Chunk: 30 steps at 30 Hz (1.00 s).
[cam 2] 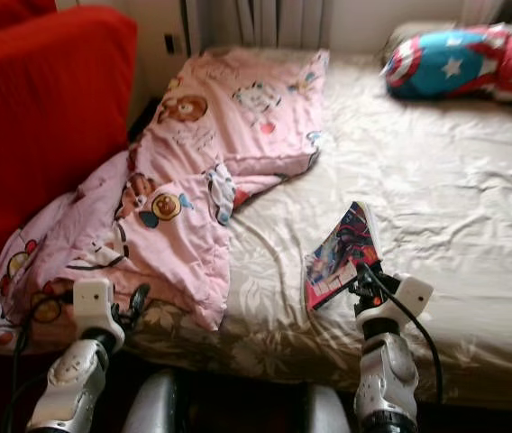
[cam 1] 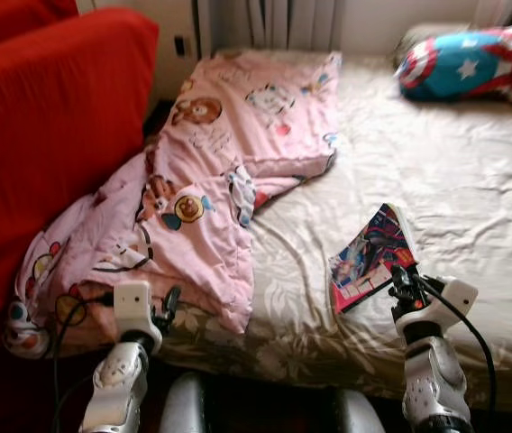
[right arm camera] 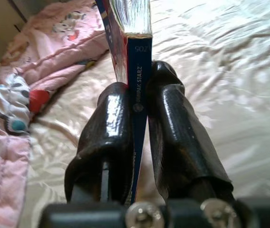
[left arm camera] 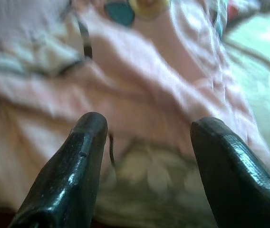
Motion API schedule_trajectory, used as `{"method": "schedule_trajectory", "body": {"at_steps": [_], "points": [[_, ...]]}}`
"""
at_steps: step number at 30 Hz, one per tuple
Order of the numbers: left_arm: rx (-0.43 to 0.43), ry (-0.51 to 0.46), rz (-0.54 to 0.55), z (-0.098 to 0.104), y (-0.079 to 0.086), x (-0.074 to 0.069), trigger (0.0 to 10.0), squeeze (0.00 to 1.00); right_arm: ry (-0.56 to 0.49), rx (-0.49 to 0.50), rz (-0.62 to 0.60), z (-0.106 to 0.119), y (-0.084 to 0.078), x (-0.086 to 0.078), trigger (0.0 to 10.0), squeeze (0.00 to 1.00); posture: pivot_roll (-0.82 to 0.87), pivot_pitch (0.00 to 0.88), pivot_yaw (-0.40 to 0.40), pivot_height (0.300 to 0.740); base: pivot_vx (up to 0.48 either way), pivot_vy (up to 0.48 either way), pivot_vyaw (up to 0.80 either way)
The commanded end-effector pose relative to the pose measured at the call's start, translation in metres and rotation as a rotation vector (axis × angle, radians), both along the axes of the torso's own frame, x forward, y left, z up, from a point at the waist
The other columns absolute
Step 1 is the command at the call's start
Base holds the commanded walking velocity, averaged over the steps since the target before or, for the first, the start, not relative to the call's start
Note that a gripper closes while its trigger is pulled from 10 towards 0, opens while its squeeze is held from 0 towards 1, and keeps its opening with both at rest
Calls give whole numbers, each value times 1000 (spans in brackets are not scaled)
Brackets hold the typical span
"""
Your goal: Clean up the room
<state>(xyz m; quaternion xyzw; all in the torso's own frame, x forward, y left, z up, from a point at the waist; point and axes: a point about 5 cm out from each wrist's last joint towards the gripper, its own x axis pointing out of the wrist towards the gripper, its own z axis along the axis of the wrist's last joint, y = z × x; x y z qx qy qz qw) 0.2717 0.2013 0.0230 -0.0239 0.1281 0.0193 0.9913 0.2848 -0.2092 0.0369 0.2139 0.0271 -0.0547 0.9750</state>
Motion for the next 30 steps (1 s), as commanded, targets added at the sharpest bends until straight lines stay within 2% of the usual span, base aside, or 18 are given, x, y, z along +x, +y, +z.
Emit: {"method": "schedule_trajectory", "body": {"at_steps": [1, 5, 13, 17, 19, 24, 30], "points": [[-20, 54, 12, -14, 0, -5, 10000, 0, -36, -57, 12, 9, 4, 3, 10000, 0, -19, 0, -34, 649, 0, 0, 0], [-51, 162, 42, -35, 2, -14, 10000, 0, -33, -89, 44, 9, 9, -1, 10000, 0, -30, 0, -37, 669, 0, 0, 0], [-69, 282, 65, -54, 0, -25, 10000, 0, -6, -140, 101, 7, 13, 0, 10000, 0, -29, 0, -52, 704, 0, 0, 0], [-73, 330, 87, -63, 1, -32, 10000, 0, -3, -158, 96, 9, 15, 3, 10000, 0, -25, 0, -59, 719, 0, 0, 0], [-63, 389, 97, -72, 2, -44, 10000, 0, 5, -166, 75, 9, 17, 5, 10000, 0, -24, 0, -62, 724, 0, 0, 0], [-51, 458, 100, -82, 2, -56, 10000, 0, 10, -144, 19, 8, 18, 5, 10000, 0, -42, 0, -63, 724, 0, 0, 0], [-34, 478, 72, -85, -3, -58, 10000, 0, 48, -152, -11, 4, 16, 4, 10000, 0, -40, 0, -68, 724, 0, 0, 0]]}}
